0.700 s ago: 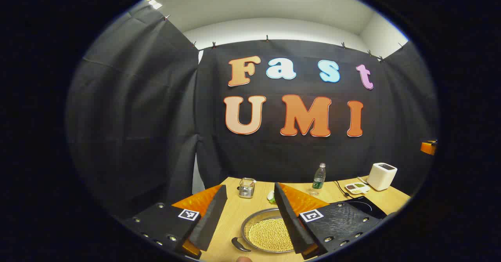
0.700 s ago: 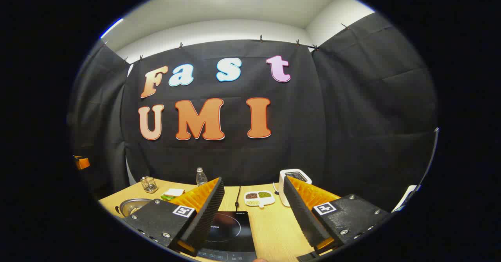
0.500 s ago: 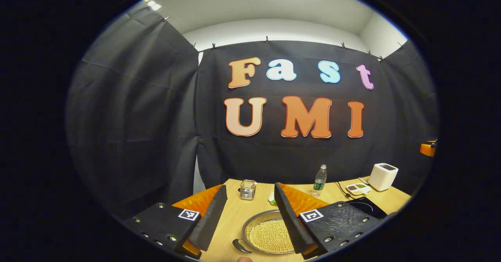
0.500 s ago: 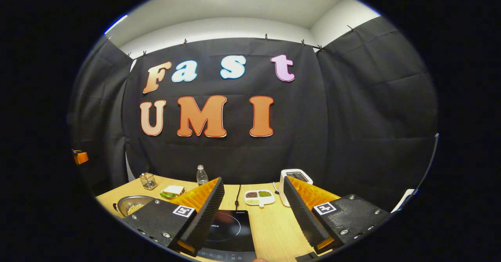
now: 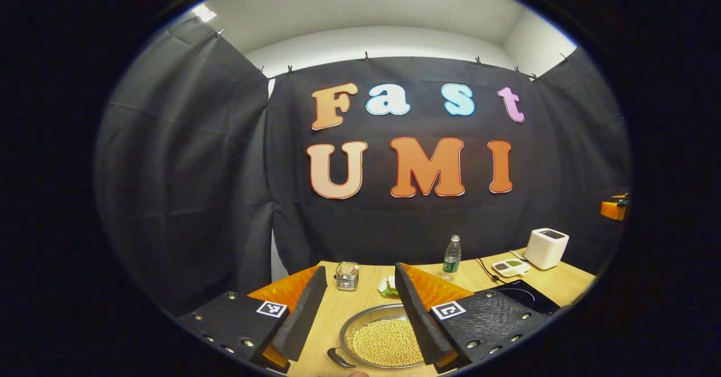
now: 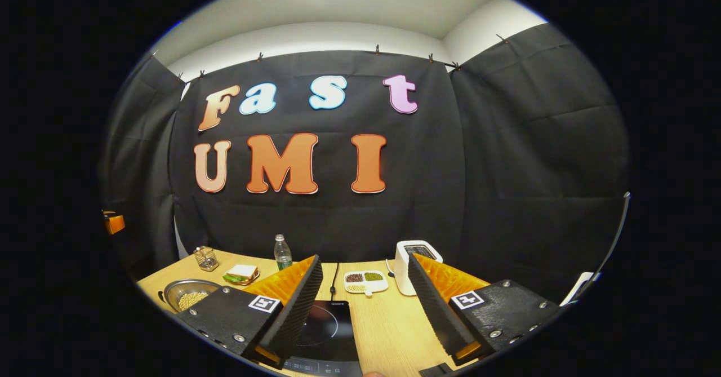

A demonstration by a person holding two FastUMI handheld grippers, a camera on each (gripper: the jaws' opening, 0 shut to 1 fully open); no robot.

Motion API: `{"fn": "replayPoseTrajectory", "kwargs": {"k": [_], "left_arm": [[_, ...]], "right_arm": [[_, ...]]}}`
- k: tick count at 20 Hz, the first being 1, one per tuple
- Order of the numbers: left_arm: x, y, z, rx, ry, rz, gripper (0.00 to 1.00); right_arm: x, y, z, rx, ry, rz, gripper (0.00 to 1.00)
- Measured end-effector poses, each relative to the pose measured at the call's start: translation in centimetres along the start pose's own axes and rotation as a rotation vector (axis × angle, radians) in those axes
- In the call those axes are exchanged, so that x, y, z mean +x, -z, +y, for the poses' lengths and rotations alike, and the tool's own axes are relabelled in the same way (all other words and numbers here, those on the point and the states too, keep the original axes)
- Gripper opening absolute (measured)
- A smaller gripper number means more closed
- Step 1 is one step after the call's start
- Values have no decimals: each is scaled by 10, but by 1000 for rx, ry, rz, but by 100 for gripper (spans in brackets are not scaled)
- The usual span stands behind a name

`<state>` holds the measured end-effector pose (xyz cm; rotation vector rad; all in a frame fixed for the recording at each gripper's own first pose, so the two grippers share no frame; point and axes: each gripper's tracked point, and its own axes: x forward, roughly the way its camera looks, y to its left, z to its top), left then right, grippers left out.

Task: First push the handle of the pot to place it horizontally, then grasp the pot with both hands and set it on the induction cooktop.

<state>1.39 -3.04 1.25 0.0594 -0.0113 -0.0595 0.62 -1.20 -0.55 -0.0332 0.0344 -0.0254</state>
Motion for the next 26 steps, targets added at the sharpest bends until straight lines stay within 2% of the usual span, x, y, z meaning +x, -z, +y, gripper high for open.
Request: {"fn": "replayPoseTrajectory", "kwargs": {"k": [10,12,13,15,16,20,21,23,26], "left_arm": [[-4,5,-8,-26,62,20,77],[-4,6,-6,-19,70,19,82],[-5,6,-4,-18,72,19,73],[-4,8,-4,-33,77,31,62],[-5,12,-5,-40,81,39,62],[-6,19,-4,-29,88,68,20],[-8,19,-5,-23,88,65,20],[-7,21,-3,-10,85,66,5],[-10,25,-7,-6,98,71,2]], "right_arm": [[-3,4,1,-2,-7,8,95],[-2,7,0,-4,-5,16,95],[-1,9,1,-3,-7,21,95],[0,13,3,8,-17,32,95],[0,15,4,14,-23,38,95],[3,19,-1,13,-7,47,95],[3,19,-3,11,-4,46,95],[4,18,-3,14,-1,46,95],[4,19,-3,19,-2,45,95]]}}
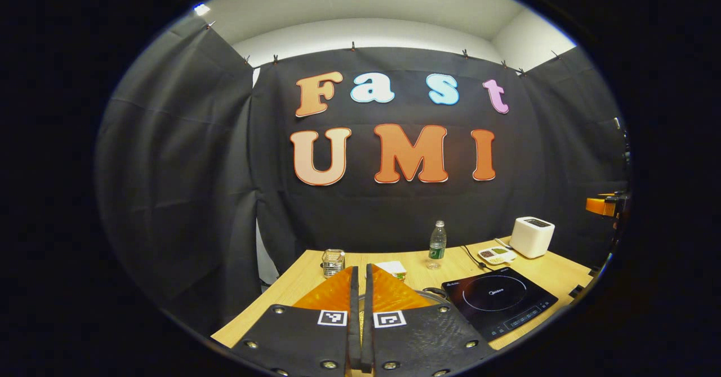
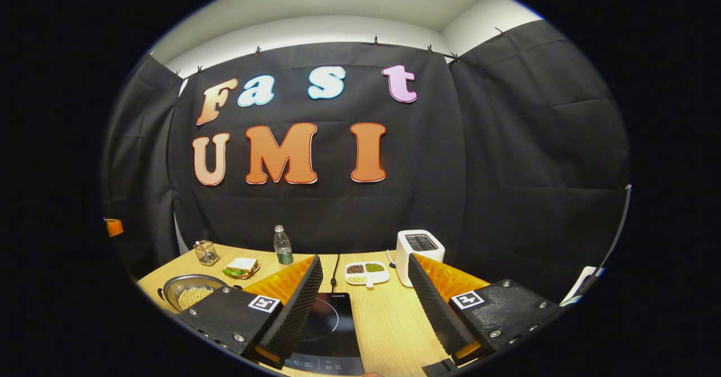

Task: First push the handle of the pot to place it horizontally, then grasp the pot with both hands and set it on the induction cooktop.

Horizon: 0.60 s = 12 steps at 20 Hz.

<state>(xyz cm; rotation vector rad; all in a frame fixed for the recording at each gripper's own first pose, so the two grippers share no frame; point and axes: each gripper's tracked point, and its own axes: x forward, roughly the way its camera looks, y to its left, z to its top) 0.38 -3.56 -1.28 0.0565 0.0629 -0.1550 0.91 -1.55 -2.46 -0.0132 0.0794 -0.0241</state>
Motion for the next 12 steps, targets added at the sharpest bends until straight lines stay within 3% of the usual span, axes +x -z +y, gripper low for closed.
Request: {"fn": "replayPoseTrajectory", "kwargs": {"k": [12], "left_arm": [[-19,72,16,-6,-9,139,3]], "right_arm": [[3,1,19,-29,-28,-3,95]]}}
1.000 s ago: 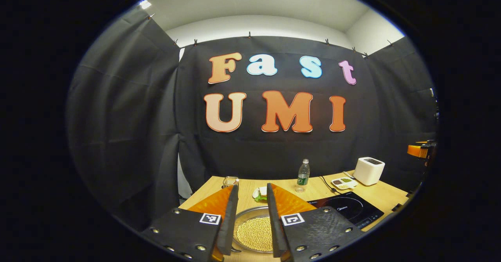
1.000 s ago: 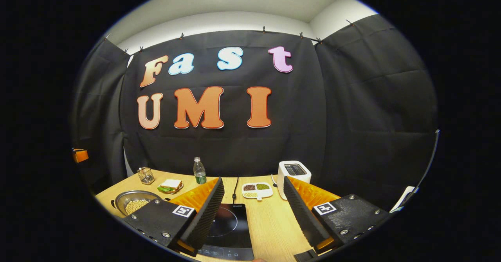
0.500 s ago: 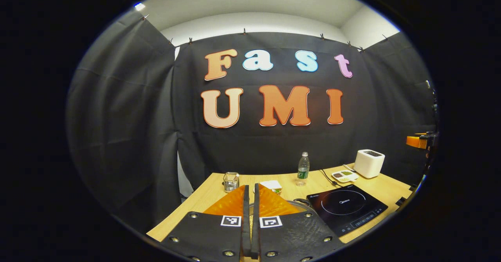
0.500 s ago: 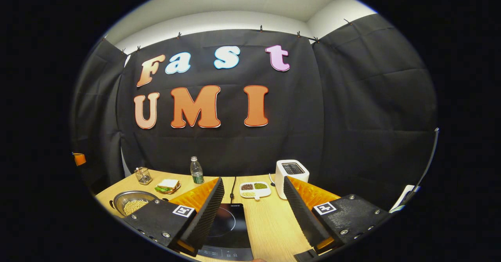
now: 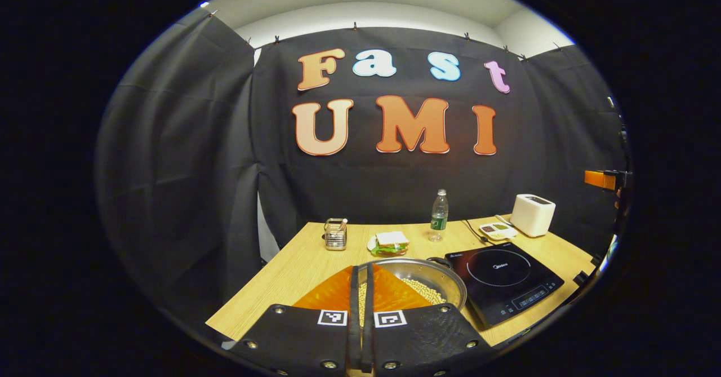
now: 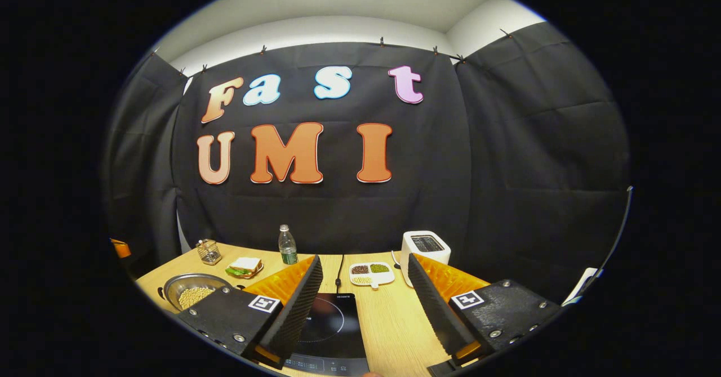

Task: First push the handle of the pot to place it horizontally, then grasp the pot with both hands and set it on the induction cooktop.

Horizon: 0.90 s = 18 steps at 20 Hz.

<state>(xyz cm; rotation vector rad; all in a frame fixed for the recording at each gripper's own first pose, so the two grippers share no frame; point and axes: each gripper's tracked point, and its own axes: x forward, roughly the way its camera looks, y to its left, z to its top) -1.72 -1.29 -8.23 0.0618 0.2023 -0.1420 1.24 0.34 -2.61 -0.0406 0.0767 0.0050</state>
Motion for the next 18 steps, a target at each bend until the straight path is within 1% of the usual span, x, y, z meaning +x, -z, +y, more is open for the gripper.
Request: {"fn": "replayPoseTrajectory", "kwargs": {"k": [7,9,14,15,17,18], "left_arm": [[-9,56,12,-14,-3,113,2],[-12,74,14,-33,-2,148,2],[-14,113,13,-95,2,233,2],[-14,122,14,-102,3,255,2],[-14,134,12,-109,6,284,3],[-15,139,11,-113,9,295,3]], "right_arm": [[0,4,16,8,-29,7,95],[1,3,22,12,-37,6,100],[-1,4,32,12,-55,5,100],[-2,3,34,13,-59,6,95],[-3,4,37,14,-62,7,95],[-2,3,38,14,-62,8,100]]}}
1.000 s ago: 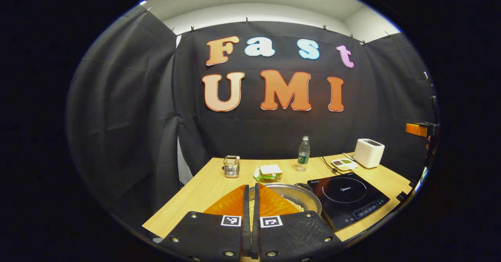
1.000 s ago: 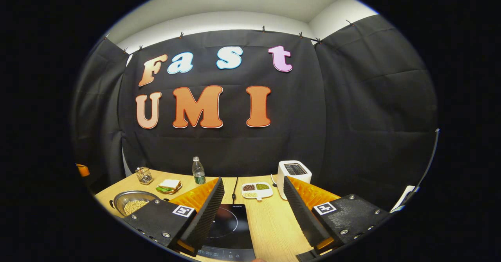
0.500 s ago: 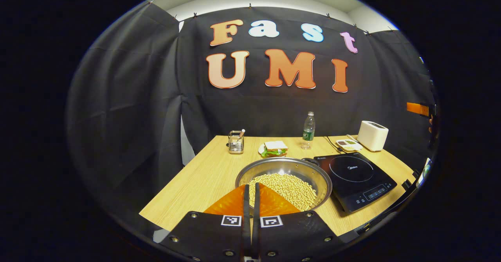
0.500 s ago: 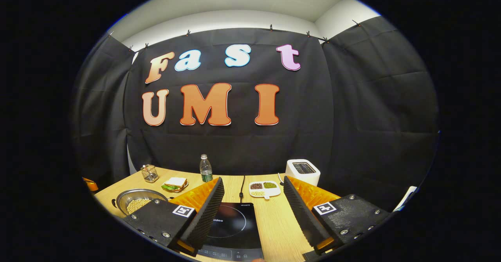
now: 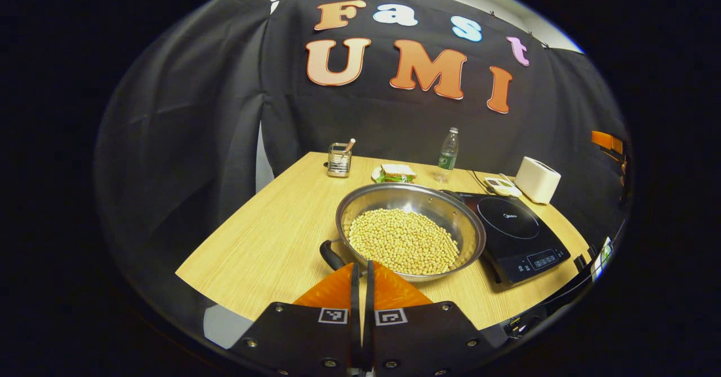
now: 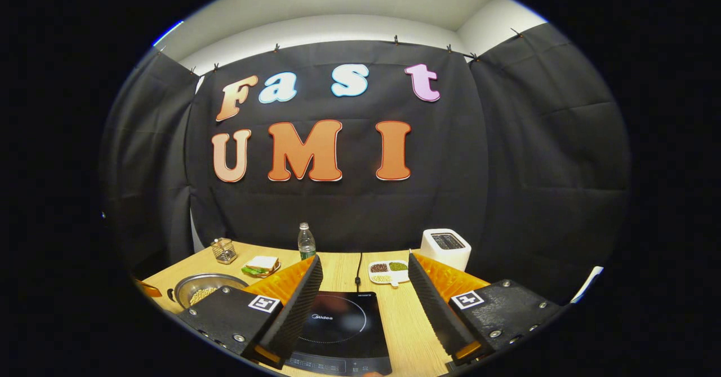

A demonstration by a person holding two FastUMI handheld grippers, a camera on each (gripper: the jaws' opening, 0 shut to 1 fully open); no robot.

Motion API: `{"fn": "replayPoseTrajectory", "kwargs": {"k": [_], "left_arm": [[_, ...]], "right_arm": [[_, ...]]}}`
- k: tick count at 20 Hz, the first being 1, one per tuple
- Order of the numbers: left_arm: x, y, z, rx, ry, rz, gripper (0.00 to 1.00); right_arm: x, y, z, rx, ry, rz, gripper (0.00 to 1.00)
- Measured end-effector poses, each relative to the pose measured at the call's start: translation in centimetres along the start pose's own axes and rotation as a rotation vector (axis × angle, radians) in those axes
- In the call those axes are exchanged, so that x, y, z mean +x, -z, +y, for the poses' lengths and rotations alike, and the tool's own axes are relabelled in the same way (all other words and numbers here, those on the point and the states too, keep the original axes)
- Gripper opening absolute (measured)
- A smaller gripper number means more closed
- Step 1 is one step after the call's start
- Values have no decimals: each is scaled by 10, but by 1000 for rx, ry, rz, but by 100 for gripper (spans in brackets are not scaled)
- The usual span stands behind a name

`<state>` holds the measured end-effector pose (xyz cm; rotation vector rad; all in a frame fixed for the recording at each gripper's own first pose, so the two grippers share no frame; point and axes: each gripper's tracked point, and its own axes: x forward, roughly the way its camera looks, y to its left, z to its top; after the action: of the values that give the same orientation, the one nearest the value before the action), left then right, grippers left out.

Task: First push the handle of the pot to place it horizontally, then grasp the pot with both hands and set it on the induction cooktop.

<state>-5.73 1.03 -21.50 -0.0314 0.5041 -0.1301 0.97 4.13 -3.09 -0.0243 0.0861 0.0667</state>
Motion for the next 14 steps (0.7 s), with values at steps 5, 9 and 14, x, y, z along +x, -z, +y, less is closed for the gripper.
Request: {"fn": "replayPoseTrajectory", "kwargs": {"k": [5,9,14], "left_arm": [[10,25,0,-2,13,62,4],[21,39,3,-14,17,98,4],[35,54,7,-33,19,146,3]], "right_arm": [[-1,2,5,-10,3,0,100],[-1,12,14,1,-14,21,95],[2,22,19,-3,-23,52,95]]}}
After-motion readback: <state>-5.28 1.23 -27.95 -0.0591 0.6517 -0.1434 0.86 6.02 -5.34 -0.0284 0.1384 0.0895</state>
